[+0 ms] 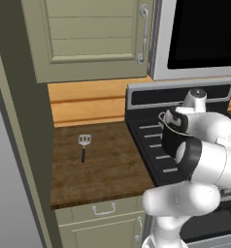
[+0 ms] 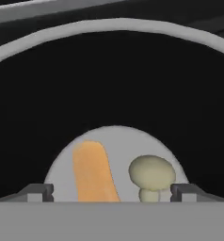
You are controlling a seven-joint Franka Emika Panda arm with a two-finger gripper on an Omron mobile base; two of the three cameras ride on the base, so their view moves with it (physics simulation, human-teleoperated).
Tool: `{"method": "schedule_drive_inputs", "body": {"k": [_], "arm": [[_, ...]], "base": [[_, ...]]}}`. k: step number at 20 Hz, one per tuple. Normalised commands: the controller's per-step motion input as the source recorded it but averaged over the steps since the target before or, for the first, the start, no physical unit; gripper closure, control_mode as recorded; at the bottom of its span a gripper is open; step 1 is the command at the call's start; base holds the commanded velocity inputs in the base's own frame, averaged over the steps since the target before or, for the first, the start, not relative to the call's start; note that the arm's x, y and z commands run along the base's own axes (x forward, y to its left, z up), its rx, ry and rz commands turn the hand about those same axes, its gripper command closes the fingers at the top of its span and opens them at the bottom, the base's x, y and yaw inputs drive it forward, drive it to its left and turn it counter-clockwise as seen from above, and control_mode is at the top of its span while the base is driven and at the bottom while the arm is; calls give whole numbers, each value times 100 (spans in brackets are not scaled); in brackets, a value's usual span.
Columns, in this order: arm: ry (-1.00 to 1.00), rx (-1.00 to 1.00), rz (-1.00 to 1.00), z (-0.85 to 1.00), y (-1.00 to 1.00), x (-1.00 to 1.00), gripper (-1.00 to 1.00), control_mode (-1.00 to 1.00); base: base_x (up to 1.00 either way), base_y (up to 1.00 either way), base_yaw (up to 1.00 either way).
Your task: Put the mushroom and squash in the pot. Retrieve the spatula and lightly stir the vegetables in the pot.
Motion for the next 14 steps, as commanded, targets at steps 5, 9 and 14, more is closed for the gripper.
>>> {"method": "schedule_drive_inputs", "body": {"k": [5, 9, 14], "arm": [[27, 4, 0, -47, 0, 10, -100, -100], [-9, 6, 0, -1, 0, -96, -100, -100], [-10, 5, 0, 17, 0, -78, -100, -100]], "base": [[0, 0, 0], [0, 0, 0], [0, 0, 0]]}}
